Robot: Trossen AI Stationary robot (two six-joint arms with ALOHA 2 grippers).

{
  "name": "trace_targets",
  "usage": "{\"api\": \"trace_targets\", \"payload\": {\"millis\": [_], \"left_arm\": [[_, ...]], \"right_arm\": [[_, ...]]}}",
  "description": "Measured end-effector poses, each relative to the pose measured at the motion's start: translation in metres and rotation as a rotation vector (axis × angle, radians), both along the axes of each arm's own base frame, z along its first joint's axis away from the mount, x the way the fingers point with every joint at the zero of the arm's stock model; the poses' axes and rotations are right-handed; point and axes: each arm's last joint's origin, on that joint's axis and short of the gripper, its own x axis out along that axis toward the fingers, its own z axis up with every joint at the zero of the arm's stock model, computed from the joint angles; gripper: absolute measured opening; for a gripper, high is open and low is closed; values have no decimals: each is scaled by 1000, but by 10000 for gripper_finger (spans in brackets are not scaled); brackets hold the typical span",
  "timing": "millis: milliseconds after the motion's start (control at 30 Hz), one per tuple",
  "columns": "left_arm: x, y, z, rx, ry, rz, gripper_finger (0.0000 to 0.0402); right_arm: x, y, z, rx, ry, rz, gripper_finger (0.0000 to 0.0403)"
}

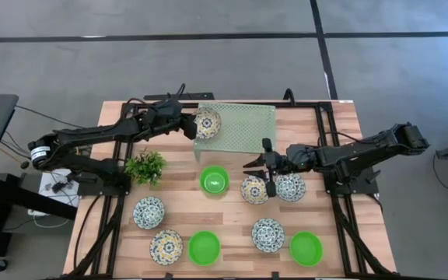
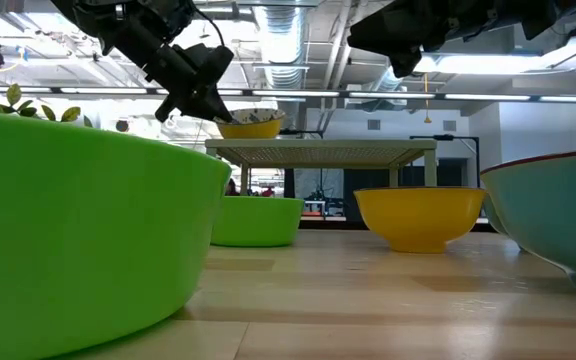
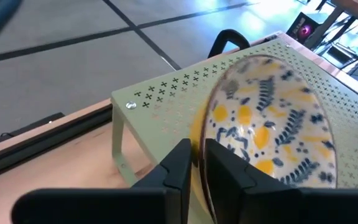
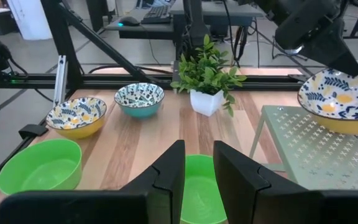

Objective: Pick & Place Mini bowls
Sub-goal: Put the top left yellow bowl on the shelf

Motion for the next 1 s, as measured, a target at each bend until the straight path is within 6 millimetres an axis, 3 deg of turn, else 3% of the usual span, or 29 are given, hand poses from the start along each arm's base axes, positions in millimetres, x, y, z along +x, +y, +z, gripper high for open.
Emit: {"api": "trace_targets", "payload": {"millis": [367, 800, 1000], "left_arm": [[0, 0, 0, 0, -1, 0, 62], [-1, 3, 1, 41, 14, 29, 128], [-1, 3, 1, 41, 14, 29, 153]], "right_arm": [[0, 0, 0, 0, -2, 0, 79], [0, 0, 0, -1, 3, 1, 79], [10, 2, -11, -125, 18, 33, 95]]}}
